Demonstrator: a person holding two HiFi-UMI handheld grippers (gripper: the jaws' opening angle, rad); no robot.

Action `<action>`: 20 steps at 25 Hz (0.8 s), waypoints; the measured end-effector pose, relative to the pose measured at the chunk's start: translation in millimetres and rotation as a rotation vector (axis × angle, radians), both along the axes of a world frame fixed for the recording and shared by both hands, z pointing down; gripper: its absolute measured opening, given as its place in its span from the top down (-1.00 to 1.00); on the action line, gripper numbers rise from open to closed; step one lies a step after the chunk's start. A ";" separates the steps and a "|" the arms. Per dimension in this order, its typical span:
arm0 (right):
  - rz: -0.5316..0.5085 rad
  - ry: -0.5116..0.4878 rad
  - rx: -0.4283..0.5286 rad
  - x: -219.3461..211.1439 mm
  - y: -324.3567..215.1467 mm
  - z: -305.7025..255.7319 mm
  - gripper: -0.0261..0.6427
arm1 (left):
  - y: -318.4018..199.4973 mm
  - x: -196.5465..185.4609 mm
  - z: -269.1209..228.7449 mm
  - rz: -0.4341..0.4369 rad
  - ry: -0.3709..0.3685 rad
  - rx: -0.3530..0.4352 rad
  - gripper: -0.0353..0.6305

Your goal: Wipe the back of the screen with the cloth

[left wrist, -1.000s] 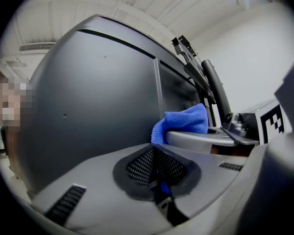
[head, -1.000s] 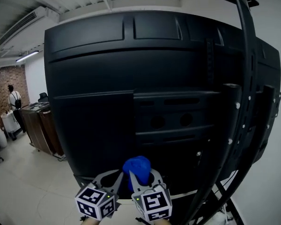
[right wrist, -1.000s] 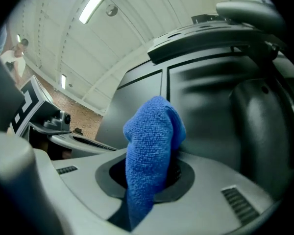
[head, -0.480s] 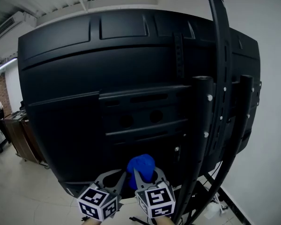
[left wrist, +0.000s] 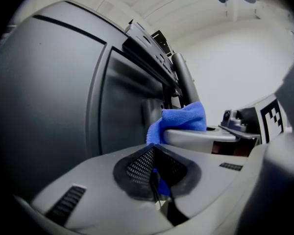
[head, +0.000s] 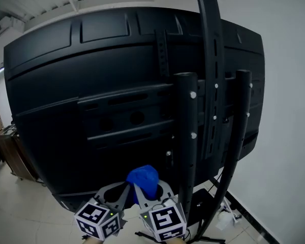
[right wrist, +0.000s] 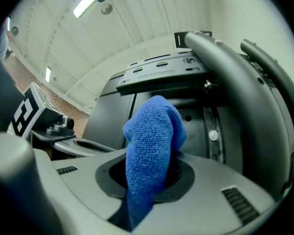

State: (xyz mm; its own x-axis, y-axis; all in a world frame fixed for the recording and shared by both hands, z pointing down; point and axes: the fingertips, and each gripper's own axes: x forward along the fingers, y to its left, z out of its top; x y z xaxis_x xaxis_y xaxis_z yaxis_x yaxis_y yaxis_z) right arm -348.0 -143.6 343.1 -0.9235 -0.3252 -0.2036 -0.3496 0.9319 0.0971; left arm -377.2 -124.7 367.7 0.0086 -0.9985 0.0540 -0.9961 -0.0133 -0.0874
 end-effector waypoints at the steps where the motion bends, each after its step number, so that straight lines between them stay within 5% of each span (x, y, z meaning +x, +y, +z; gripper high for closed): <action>1: -0.010 -0.005 0.000 9.8 1.2 -2.9 0.77 | 0.3 7.6 -3.5 -0.005 0.005 0.006 0.88; 5: -0.055 -0.042 -0.036 63.8 -0.4 -16.2 0.77 | -5.4 58.3 -19.4 0.007 0.059 0.038 0.88; 12: -0.073 -0.047 -0.050 193.0 -26.3 -45.2 0.77 | -40.1 191.7 -51.1 0.069 0.049 0.081 0.88; 20: -0.065 -0.031 -0.060 308.1 -71.3 -97.0 0.77 | -94.5 311.3 -99.3 0.177 0.046 0.044 0.88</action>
